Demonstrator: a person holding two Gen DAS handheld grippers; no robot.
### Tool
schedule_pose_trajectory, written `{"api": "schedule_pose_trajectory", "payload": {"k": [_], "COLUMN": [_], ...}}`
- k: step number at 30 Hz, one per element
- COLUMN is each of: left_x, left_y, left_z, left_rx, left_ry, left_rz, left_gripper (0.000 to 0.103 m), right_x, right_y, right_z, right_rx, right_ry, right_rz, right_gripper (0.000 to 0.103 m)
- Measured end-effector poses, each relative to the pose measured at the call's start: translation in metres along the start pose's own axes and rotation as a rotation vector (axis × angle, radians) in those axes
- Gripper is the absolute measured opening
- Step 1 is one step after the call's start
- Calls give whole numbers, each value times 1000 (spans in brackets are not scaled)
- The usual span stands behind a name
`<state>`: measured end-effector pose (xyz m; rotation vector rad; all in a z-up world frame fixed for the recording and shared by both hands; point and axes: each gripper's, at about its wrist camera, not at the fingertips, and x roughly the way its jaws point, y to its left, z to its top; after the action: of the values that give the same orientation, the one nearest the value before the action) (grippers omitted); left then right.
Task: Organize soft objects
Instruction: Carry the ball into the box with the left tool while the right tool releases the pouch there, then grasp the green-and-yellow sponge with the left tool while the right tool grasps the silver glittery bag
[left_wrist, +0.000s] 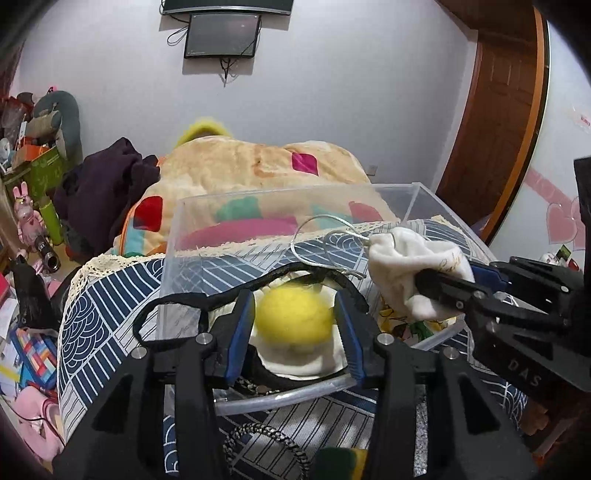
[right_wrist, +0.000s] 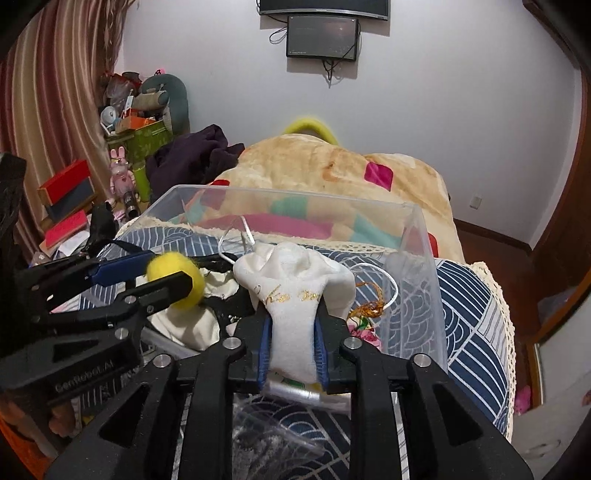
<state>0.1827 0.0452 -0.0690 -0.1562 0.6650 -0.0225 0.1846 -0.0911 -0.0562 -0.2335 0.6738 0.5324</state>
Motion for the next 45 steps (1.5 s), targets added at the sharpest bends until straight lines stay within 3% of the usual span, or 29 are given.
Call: {"api": "schedule_pose_trajectory", "payload": {"k": [5,8,13,15,23,26,28,35,39,42,45], "left_x": [-19,-36,-67,-78,-90,-86,-81,-68,-64,-66,-73], "left_y": [-1,-3,-3,-4,-5,-4,-7,-22,-25,-25,-22], "left_z": [1,2,1,-3,-39,-57,-70,-98,-104,-106,-106], "left_rx": [11,19,18,30,50,33,38,91,99,97,88], "left_ry": [-42,-75,-131,-152,-118,-71,-33,35,51,37,20], "left_rz": [5,5,16,25,24,-46,-75,-77,-73,-64,-72], "left_gripper": [62,70,93,96,97,97,85,62,36,33,32], "right_x": [-17,-33,-57,-66,-66,-55,-49,-35,-24,-21,-26], "right_y": [-4,-5,-6,-6,3,8,11,18,19,17,13], "right_z": [1,3,5,2,-28,-44,-53,-67,-72,-78,-80], "right_rx": [8,6,16,21,17,9,0,17,31,50,65], "right_ry": [-51,-93,-169,-193,-161,-105,-72,-8,34,47,33], "right_rz": [-2,-7,-13,-8,24,36,40,92,127,154,153], "right_gripper": [48,54,72,79,80,80,80,78,54,35,26]}}
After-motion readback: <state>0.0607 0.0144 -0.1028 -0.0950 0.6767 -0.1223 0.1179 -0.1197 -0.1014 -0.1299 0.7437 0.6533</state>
